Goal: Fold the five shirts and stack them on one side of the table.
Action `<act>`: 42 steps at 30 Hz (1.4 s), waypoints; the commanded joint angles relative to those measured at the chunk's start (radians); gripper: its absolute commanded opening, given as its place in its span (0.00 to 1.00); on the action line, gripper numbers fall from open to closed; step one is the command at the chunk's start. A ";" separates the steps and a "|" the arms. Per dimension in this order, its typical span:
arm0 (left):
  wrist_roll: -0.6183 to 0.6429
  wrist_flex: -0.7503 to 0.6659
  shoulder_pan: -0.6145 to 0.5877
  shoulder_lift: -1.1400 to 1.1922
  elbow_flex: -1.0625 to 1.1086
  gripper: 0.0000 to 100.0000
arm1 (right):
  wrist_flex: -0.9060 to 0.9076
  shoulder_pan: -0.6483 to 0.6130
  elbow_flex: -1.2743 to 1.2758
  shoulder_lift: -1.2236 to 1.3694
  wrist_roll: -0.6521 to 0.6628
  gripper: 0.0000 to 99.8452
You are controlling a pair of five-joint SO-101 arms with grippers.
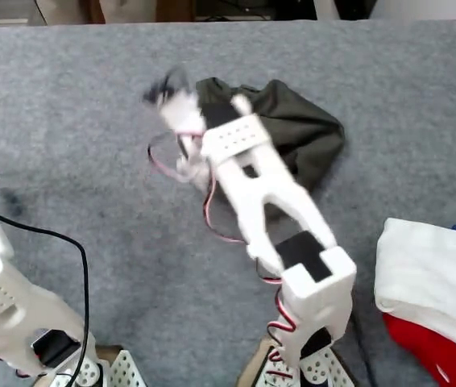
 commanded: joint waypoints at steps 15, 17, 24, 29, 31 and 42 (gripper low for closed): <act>-0.005 -0.006 0.034 -0.012 -0.043 0.21 | -0.241 0.004 -1.109 -0.071 0.278 0.00; -0.005 -0.006 0.035 -0.012 -0.043 0.21 | -0.311 -0.001 -1.145 -0.073 0.356 0.00; -0.005 -0.006 0.048 -0.012 -0.041 0.21 | -0.566 -0.073 -1.218 -0.073 0.695 0.00; -0.005 -0.006 0.058 -0.012 -0.040 0.21 | -0.850 -0.119 -1.164 -0.065 0.879 0.00; -0.005 -0.005 0.058 -0.012 -0.040 0.21 | -0.948 -0.117 -1.098 -0.071 0.904 0.00; -0.005 0.025 0.063 -0.012 -0.048 0.21 | -1.244 0.056 -0.601 -0.064 0.911 0.00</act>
